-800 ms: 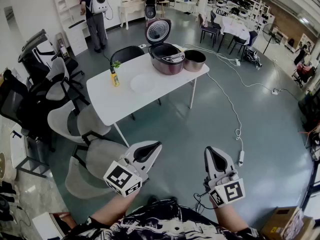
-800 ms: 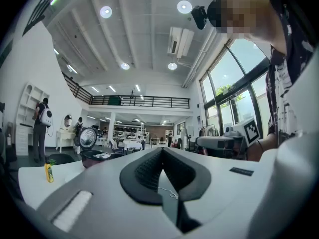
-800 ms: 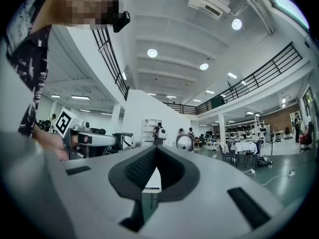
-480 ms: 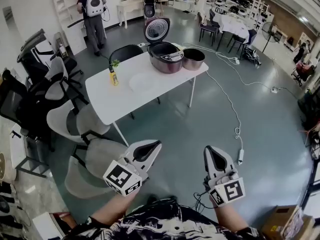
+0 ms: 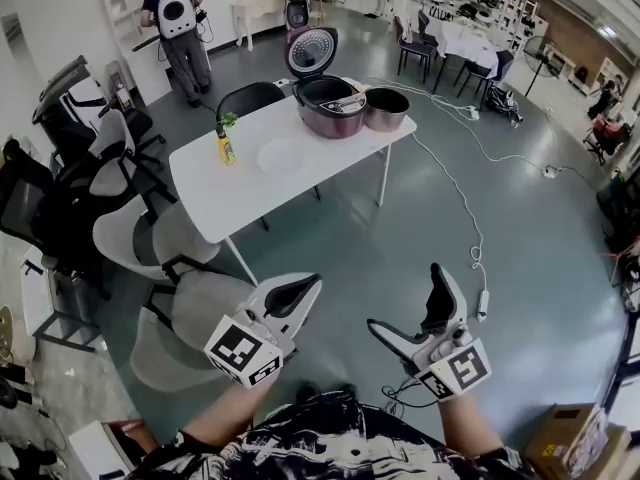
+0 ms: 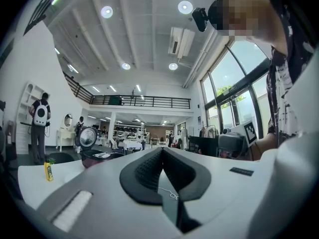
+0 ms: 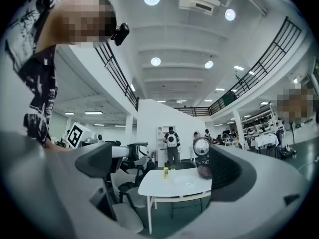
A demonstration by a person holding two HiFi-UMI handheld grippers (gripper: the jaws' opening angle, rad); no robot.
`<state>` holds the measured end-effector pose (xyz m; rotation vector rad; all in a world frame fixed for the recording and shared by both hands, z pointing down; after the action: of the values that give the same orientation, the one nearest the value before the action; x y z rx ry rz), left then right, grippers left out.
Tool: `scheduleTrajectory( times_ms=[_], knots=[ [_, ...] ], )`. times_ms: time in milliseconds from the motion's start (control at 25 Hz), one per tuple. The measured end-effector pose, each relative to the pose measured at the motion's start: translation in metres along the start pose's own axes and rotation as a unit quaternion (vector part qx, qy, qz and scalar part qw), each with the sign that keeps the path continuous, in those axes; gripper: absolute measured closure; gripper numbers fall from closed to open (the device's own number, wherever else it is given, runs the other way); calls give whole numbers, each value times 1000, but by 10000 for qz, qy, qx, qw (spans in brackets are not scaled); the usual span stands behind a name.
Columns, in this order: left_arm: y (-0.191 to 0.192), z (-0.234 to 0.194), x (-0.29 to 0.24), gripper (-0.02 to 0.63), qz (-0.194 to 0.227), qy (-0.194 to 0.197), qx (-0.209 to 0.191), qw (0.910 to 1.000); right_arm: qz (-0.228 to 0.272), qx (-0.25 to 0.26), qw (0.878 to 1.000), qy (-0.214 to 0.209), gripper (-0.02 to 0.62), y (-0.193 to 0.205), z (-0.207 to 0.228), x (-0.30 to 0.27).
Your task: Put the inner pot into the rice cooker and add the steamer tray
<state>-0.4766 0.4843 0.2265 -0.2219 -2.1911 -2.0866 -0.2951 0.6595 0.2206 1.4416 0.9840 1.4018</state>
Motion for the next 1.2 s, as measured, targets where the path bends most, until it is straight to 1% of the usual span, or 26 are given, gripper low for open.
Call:
scheduleTrajectory(
  times_ms=[200,440,600,920,1080,1200],
  knots=[
    [4,4,-4,601,-38,25,31,10000,-164,-23,9998,-100,43,5,-1,3],
    [15,7,-18,601,-87,-16,86,9999,-332,-83,9993,-162,43,10,11,10],
    [27,13,-40,601,-133,-63,98,9998,-429,-78,9989,-199,43,15,35,20],
    [44,17,-77,601,-196,-307,80,9993,-505,-68,9983,-289,43,20,87,29],
    [50,1,-94,601,-264,-341,92,9990,-528,-62,9983,-241,43,27,109,17],
    [59,-24,-113,601,-263,-296,94,9992,-526,-54,9984,-189,43,38,129,-3]
  ],
)
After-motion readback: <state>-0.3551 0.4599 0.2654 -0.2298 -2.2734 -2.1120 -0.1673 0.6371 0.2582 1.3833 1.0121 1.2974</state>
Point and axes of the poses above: the fingertips, and each gripper's own axes: x backward along the fingers, z to its right, y out of its underside, the point moved 9 cm from there along x, backward along the fingers, and after that the axes turned 9 degrees about z, right-handed, at the moved point
